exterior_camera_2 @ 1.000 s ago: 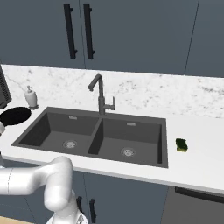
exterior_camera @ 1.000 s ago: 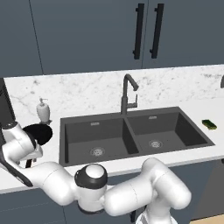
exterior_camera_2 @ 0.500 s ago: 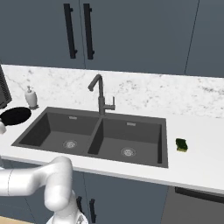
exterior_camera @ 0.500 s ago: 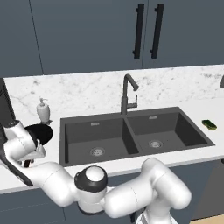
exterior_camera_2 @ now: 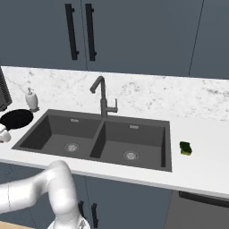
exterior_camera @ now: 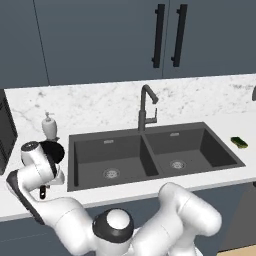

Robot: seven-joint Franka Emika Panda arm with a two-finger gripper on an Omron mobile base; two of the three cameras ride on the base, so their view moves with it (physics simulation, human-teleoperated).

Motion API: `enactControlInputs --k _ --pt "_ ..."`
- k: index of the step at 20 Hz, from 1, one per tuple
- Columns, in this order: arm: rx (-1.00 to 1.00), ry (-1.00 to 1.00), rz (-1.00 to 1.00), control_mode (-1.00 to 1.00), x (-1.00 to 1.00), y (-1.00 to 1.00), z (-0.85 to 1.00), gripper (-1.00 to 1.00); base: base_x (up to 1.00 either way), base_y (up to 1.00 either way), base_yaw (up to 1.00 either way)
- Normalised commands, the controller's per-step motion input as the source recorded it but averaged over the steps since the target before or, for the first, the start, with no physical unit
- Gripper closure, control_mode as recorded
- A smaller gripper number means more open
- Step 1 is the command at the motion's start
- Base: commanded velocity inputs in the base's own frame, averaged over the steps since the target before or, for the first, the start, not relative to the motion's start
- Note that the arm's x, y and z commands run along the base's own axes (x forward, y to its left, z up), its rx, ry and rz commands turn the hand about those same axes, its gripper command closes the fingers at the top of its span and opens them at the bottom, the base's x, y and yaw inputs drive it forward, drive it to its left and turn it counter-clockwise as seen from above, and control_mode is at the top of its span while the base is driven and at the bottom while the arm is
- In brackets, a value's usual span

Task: Pick the pan and sponge and place them into the sink. Then turn on the water.

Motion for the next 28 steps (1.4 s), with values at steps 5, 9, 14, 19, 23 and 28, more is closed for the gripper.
enactControlInputs --k 5,9,14,19,23,28 --pt "0.23 -0.24 -0.01 -1.0 -0.43 -0.41 0.13 1.0 0.0 0.0 0.0" --pt "0.17 -0.11 0.0 -1.0 -0.43 -0.18 0.77 1.0 0.0 0.0 0.0" --pt "0.01 0.02 0.0 -1.0 -0.41 -0.3 1.0 1.0 0.0 0.0 0.0" --pt "-0.06 0.18 -0.1 -1.0 -0.1 -0.53 0.99 1.0 0.0 0.0 0.0" --pt "-0.05 0.26 -0.21 -1.0 0.0 -0.79 0.7 1.0 0.0 0.0 0.0" --pt "-0.06 0.16 -0.21 -1.0 0.0 -0.88 0.19 1.0 0.0 0.0 0.0"
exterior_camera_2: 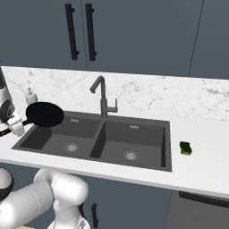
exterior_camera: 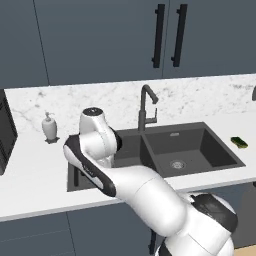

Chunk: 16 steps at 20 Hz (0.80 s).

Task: Pick the pan and sponge and place them into the sink. Then turn on the water.

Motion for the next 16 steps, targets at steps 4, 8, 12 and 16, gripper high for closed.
enactControlInputs --k 4,8,12,16 --pt "-0.11 0.11 -0.22 -1.0 0.07 -0.84 -0.01 1.0 0.0 0.0 0.0" --pt "-0.17 0.23 -0.23 -1.0 0.31 -0.75 -0.18 1.0 0.0 0.0 0.0" --pt "-0.13 0.15 -0.17 -1.0 0.53 -0.54 -0.28 1.0 0.0 0.0 0.0" --pt "-0.05 0.01 -0.04 -1.0 0.72 -0.08 -0.2 1.0 0.0 0.0 0.0"
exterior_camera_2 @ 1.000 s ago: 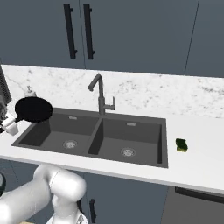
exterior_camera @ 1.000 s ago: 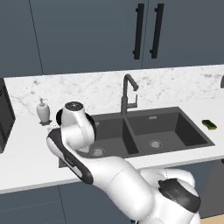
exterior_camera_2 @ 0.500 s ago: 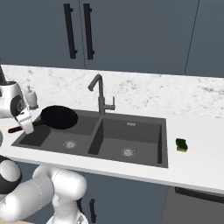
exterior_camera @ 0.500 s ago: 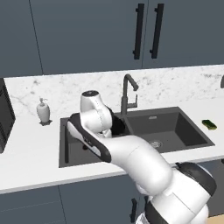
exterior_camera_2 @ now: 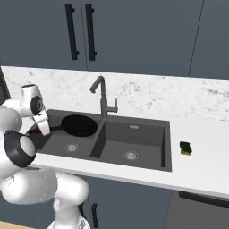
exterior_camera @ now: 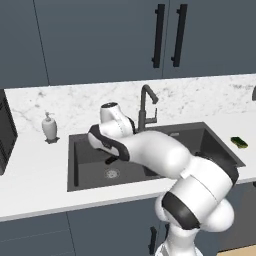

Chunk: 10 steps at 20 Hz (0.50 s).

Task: Pick the pan and sponge and place them into the sink. Then turn on the water.

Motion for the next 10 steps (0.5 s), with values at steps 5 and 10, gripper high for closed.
enactControlInputs --k 5,10 --pt "-0.04 0.0 0.01 -1.0 0.64 0.16 -0.28 1.0 0.0 0.0 0.0" --pt "0.0 0.01 0.05 -1.0 0.13 0.2 -0.57 1.0 0.0 0.0 0.0"
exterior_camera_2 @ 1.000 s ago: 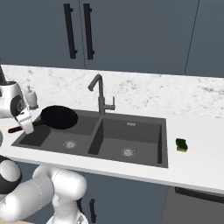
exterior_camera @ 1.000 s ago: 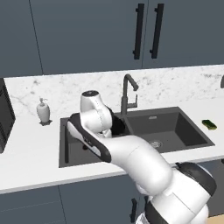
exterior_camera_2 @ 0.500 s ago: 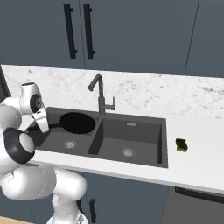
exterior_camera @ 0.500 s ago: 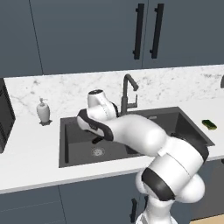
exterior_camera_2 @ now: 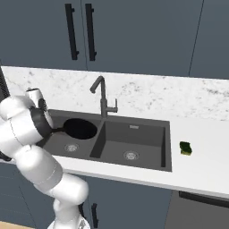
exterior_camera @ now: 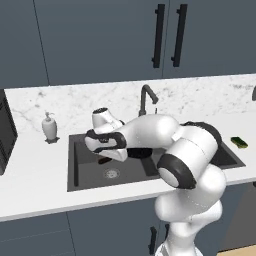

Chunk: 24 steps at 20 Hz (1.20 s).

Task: Pick the pan and sponge and place them into the sink. Then turn on the water.

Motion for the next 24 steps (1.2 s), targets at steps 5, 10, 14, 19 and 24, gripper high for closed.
enactControlInputs --k 5,10,14,19,24 --pt "0.0 0.0 0.04 -1.0 0.0 0.02 -0.5 1.0 0.0 0.0 0.0" --pt "0.0 -0.02 0.1 -1.0 0.0 0.19 -0.23 1.0 0.0 0.0 0.0" --pt "0.0 -0.01 0.05 -1.0 0.0 0.08 -0.17 1.0 0.0 0.0 0.0" --pt "0.0 -0.05 -0.02 -1.0 0.06 -0.26 -0.24 1.0 0.0 0.0 0.0" --pt "0.0 -0.02 -0.1 -1.0 0.31 -0.52 -0.27 1.0 0.0 0.0 0.0"
